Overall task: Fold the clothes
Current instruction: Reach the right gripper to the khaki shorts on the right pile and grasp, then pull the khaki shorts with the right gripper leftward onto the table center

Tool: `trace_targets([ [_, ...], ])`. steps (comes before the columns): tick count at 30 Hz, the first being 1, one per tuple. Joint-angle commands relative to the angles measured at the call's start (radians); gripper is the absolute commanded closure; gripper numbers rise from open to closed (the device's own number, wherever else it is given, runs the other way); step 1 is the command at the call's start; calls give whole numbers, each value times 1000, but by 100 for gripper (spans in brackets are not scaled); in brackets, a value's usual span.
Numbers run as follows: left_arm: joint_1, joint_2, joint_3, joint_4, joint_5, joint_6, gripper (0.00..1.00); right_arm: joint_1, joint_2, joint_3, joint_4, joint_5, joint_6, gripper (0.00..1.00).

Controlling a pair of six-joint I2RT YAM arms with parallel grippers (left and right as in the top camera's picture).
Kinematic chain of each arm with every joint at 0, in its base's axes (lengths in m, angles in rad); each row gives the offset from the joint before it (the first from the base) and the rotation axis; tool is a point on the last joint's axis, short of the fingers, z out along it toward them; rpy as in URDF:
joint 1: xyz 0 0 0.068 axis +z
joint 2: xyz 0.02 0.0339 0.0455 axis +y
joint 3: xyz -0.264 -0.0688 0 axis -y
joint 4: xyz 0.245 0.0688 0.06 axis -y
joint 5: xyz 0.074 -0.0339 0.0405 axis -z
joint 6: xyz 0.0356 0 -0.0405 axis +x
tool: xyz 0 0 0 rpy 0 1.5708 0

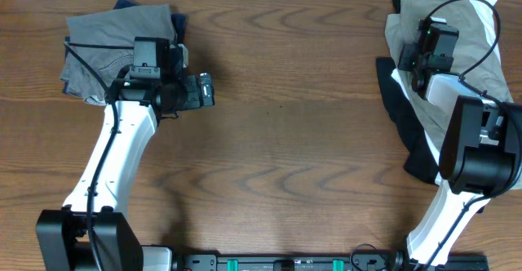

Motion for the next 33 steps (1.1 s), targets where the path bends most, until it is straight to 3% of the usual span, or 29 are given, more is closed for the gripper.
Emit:
trace_targets([
  [1,-2,2,20,0,-13,2,4,-11,9,20,-3,6,7,99],
  [15,23,-13,59,24,-13,2,3,68,-341,40,-257,-263,6,99],
  [22,105,-60,134,-34,-12,1,3,257,-496,40,-324,-295,7,99],
  [33,245,-122,141,-95,-12,2,3,581,-497,40,-333,-291,63,99],
])
